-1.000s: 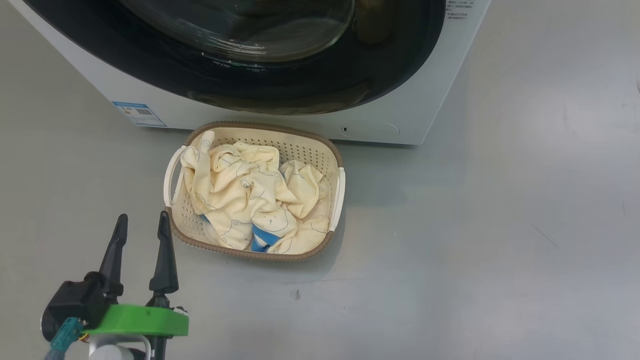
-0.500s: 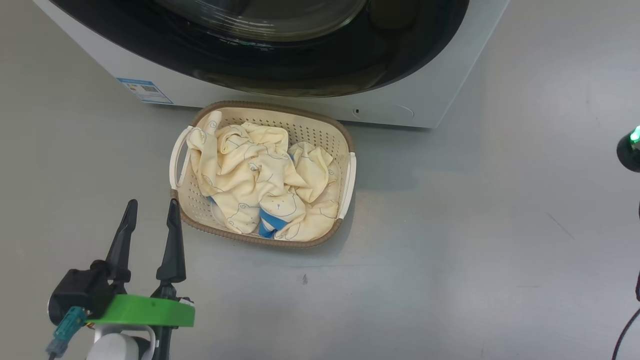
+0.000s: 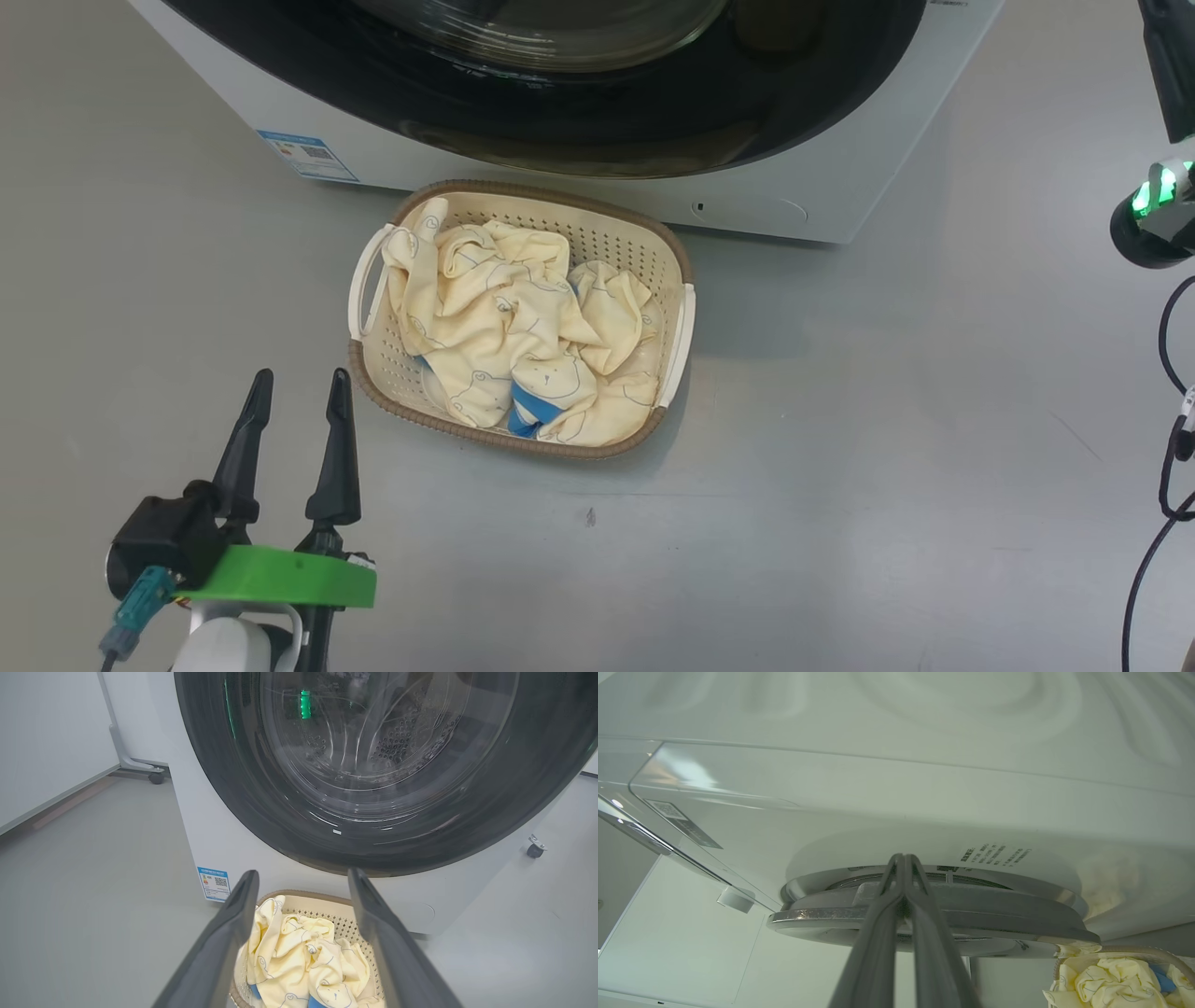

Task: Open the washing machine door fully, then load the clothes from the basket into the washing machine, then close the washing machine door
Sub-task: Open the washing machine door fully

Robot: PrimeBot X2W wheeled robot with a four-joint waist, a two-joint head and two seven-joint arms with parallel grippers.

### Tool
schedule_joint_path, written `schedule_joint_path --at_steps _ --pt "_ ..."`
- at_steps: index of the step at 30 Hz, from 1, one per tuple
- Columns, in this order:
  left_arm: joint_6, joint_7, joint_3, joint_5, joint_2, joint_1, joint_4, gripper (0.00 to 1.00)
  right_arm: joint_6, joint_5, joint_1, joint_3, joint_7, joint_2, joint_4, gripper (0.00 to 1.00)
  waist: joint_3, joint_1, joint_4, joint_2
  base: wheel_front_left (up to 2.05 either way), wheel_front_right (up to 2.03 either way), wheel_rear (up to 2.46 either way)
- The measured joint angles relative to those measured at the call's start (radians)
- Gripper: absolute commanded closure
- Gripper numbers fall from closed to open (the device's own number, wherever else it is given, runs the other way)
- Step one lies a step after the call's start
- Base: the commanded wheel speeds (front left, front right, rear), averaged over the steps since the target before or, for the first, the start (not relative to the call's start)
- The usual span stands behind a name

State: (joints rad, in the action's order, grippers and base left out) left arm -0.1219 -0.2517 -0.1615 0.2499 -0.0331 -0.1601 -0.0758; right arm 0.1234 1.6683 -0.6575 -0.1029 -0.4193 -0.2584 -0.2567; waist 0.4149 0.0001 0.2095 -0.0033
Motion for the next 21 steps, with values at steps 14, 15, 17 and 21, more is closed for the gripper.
schedule_joint_path --at_steps 14,15,17,21 --pt "0.000 0.000 0.000 0.023 0.000 0.000 0.011 0.00 0.000 -0.015 -0.072 0.014 -0.026 0.000 -0.020 1.00 0.035 -0.0001 0.041 0.0000 0.00 0.00 0.00" --pt "0.000 0.000 0.000 0.024 0.000 0.000 0.013 0.00 0.000 -0.015 -0.078 0.017 -0.026 0.002 -0.020 1.00 0.039 -0.0001 0.043 0.0000 0.00 0.00 0.00" --pt "0.000 0.000 0.001 0.024 0.000 0.000 0.017 0.00 0.000 -0.015 -0.092 0.023 -0.032 0.006 -0.021 1.00 0.048 -0.0001 0.046 0.0000 0.00 0.00 0.00" --pt "0.000 -0.004 -0.002 0.029 0.001 -0.005 0.020 0.00 0.000 -0.023 -0.120 0.039 -0.044 0.011 -0.020 1.00 0.063 -0.0001 0.052 0.0000 0.00 0.00 0.00"
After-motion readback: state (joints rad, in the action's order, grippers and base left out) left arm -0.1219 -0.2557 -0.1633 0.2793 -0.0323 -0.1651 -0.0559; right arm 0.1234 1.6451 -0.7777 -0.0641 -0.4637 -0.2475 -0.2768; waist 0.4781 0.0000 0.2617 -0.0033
